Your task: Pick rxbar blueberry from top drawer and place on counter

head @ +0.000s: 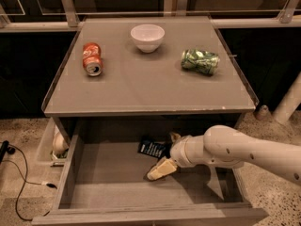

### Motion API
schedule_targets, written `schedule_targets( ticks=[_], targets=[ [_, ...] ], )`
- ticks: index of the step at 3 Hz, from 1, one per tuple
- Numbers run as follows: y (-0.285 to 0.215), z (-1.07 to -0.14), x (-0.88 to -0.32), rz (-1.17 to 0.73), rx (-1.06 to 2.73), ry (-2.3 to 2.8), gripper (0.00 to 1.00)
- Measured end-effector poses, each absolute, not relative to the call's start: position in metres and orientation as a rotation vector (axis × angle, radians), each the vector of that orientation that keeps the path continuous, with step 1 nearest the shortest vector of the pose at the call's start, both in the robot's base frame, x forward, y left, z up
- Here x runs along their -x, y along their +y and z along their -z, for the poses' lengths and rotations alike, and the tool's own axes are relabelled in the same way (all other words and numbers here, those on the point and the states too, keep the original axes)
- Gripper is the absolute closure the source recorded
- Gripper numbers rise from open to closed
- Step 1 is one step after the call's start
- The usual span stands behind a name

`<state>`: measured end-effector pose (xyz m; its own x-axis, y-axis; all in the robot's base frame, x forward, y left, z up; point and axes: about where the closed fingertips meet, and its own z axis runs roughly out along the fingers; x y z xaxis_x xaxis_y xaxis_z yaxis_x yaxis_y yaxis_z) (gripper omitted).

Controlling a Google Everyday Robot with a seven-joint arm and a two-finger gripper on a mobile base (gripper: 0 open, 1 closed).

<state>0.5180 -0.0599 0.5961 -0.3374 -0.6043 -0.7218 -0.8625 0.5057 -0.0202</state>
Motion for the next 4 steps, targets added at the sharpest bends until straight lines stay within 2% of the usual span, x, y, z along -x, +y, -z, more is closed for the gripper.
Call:
schedule_targets(
  ticks=[2,3,4],
  targets=[
    [-0.0582,-0.5943,-0.5256,-0.560,1.169,2.060,0.02],
    [-0.0581,-0.5943,-0.5256,-0.560,1.169,2.060,0.21],
    [-0.0581,-0.5943,-0.5256,-0.560,1.169,2.060,0.44]
  ],
)
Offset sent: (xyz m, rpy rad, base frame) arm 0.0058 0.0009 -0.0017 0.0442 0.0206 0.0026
